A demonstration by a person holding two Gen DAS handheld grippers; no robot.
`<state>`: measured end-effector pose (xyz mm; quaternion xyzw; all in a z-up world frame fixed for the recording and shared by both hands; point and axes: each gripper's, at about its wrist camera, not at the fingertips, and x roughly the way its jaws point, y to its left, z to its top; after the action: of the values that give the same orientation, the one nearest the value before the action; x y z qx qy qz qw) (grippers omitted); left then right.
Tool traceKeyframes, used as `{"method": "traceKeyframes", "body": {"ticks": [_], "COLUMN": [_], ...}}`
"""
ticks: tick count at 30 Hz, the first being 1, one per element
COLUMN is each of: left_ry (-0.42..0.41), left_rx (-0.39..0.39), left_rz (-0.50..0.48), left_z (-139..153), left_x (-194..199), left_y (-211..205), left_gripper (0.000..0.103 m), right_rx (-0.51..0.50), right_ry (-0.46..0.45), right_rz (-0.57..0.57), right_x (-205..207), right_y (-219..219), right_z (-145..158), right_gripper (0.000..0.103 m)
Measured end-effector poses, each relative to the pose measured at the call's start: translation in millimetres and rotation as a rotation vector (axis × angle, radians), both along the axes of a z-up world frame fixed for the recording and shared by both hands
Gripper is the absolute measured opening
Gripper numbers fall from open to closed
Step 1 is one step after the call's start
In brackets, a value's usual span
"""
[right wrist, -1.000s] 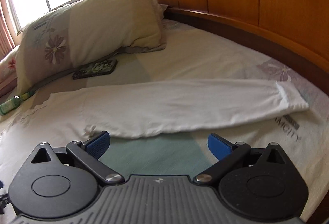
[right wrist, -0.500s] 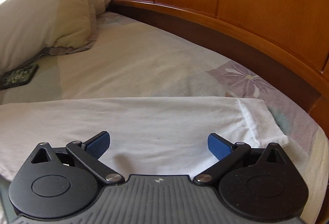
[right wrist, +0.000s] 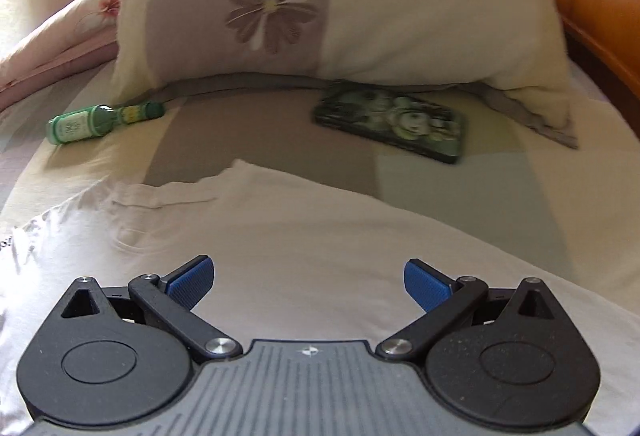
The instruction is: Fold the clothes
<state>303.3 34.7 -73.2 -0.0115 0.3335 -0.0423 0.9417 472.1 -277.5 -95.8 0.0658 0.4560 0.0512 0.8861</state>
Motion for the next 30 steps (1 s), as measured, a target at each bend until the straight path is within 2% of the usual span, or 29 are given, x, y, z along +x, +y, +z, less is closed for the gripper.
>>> {"method": "traceKeyframes", "body": {"ticks": [2,5,10,15,18,22,27,30], "left_ry": [0.012,0.026,0.009,0.010,0.005,-0.002,0.003,-0.014], "left_rx": [-0.050,-0.085,-0.117,-0.105,-0.114,-0.120,-0.123,-0.134], "left_rz": [-0.007,-0.014,-0.026,-0.007,-0.008,-0.008,-0.024,-0.033], "left_z": [0.4,0.4,3.9,4.3,5.9,7.8,6.3,8.3], "left_x": [1.2,1.3,-1.3,-0.4,-1.2,-2.4,-1.1,-2.6], "left_y": [6.4,9.5,12.8,14.3,16.6,17.3,13.0,11.7], "left_gripper": [0.102,0.102,0.102,0.102,0.102,0.102,0.102,0.102], "right_rx": [0.030,-0.016,-0.110,-0.120,-0.082,-0.021,-0.123,-0.119], "right_ry": [0.029,0.072,-0.030,-0.042,-0.024,0.019,-0.076,-0.133], "right_rz": [0.025,0.011,-0.021,-0.040,-0.027,0.067,0.105,0.073], "right_x": [16.7,36.6,48.8,69.3,61.3,43.5,52.1,61.7], "right_y": [16.7,31.9,34.7,35.6,37.1,52.4,68.8,63.4], "right_z": [-11.3,-33.1,-55.6,-54.6,-43.7,-40.4,-58.4,-61.5], "right_gripper": [0.103,0.103,0.103,0.103,0.103,0.103,0.103,0.103]}}
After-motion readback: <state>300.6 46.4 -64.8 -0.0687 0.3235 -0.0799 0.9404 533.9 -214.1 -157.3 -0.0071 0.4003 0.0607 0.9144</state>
